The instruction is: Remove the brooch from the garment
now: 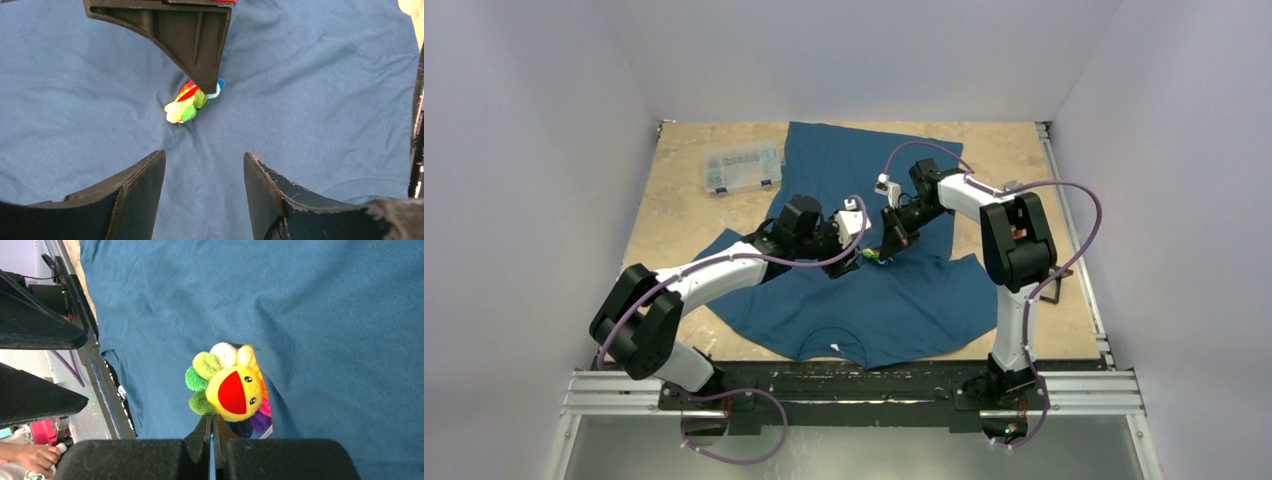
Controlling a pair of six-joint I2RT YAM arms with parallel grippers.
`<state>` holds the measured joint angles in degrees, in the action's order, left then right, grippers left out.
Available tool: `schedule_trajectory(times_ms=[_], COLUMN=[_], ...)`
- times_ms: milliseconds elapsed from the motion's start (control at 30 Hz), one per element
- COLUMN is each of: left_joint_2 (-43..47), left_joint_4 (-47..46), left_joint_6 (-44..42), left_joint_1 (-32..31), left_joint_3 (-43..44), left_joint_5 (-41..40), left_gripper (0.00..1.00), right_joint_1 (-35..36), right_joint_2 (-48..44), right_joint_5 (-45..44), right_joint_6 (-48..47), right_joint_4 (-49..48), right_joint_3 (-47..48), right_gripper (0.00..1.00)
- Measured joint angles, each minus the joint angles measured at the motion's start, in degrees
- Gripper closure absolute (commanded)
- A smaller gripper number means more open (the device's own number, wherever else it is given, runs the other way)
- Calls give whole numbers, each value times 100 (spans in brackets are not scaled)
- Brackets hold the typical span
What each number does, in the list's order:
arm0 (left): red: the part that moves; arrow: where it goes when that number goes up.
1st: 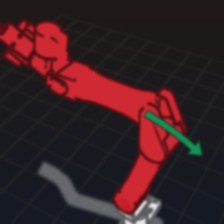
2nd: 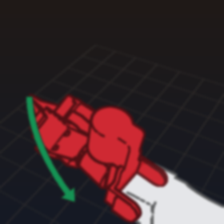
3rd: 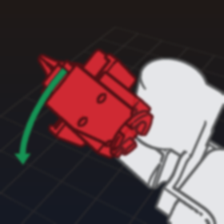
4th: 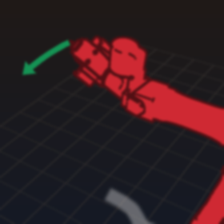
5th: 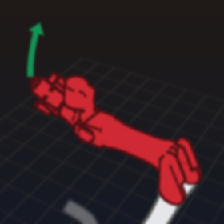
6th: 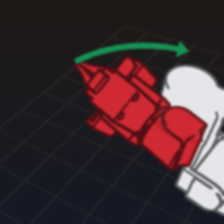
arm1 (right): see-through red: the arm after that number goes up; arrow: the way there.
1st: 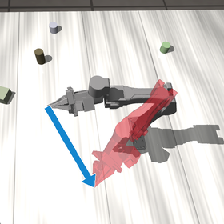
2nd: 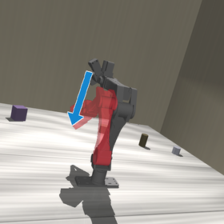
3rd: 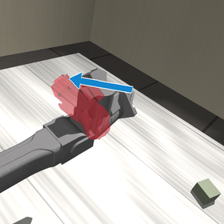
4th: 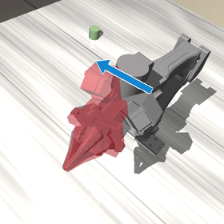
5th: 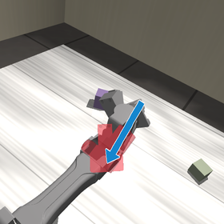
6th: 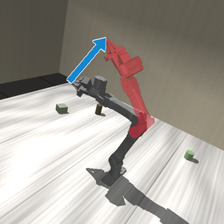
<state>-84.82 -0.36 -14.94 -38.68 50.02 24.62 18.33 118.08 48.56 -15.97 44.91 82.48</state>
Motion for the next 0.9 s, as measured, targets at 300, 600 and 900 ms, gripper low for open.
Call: schedule_trajectory(times_ms=[300,600,900], left_joint_2=[-177,-409,-634], left_joint_4=[-136,-382,-452], left_joint_6=[-293,-1104,-1344], left_joint_1=[-127,-476,-479], left_joint_3=[131,142,166], left_joint_5=[-181,-354,-385], left_gripper=[35,30,41], right_joint_1=[-85,-105,-114], right_joint_2=[155,155,155], right_joint_5=[212,258,411], right_joint_6=[-181,-476,-573], right_joint_4=[352,730,1062], right_joint_3=[332,444,748], right_gripper=[100,100,100])
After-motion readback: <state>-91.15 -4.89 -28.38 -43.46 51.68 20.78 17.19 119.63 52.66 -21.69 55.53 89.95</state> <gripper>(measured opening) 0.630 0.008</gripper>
